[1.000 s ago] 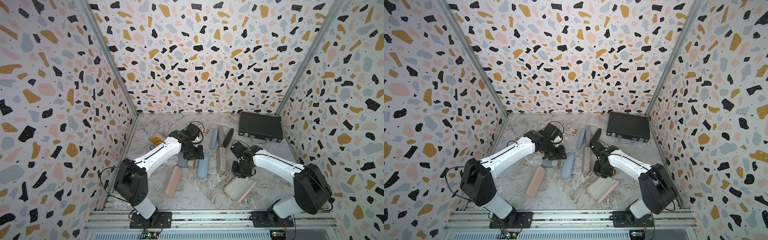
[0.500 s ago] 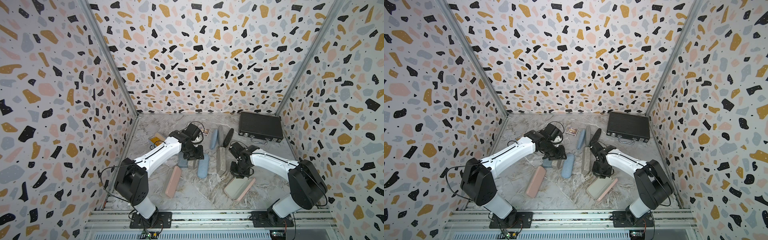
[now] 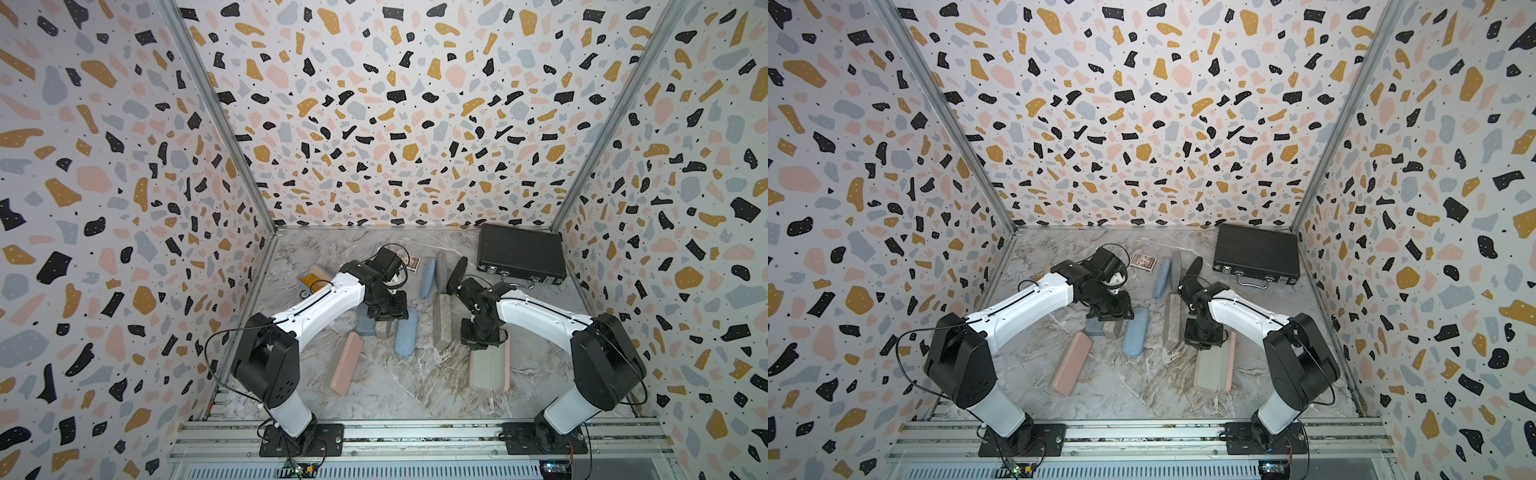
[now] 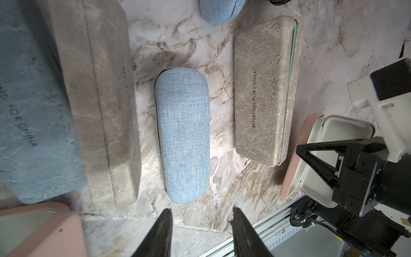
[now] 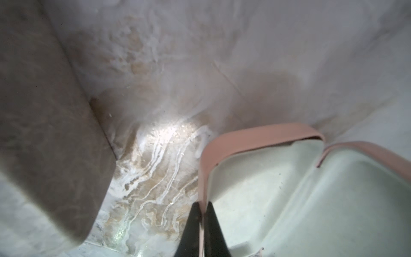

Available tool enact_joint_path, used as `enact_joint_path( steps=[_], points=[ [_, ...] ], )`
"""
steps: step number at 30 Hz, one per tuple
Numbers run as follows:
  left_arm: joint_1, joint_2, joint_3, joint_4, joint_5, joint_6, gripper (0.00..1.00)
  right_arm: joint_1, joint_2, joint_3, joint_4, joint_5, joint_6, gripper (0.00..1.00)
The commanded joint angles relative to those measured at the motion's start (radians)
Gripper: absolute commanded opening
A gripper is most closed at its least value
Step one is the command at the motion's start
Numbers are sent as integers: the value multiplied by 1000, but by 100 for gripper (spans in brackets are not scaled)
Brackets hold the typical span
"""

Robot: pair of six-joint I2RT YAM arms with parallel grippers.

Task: Close the glasses case
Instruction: Move the glasses case to the center of the board.

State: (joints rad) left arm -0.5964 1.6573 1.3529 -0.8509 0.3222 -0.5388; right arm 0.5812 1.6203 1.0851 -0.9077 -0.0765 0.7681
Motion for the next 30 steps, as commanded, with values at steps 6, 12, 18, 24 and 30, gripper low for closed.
enact_joint_path(
  steps=[6,12,18,24,30],
  points=[
    [4,16,52,9,21,-17,44,-119,58,97,-122,34,-219,7],
    [4,33,65,17,33,-37,44,-152,119,125,-121,21,-282,8],
    [2,42,76,24,44,-53,44,-158,124,145,-121,18,-294,22],
    [-8,47,118,16,47,-60,44,-160,79,179,-151,8,-297,27],
    [-49,64,205,-5,48,-62,43,-162,-55,248,-223,25,-295,29]
  ],
)
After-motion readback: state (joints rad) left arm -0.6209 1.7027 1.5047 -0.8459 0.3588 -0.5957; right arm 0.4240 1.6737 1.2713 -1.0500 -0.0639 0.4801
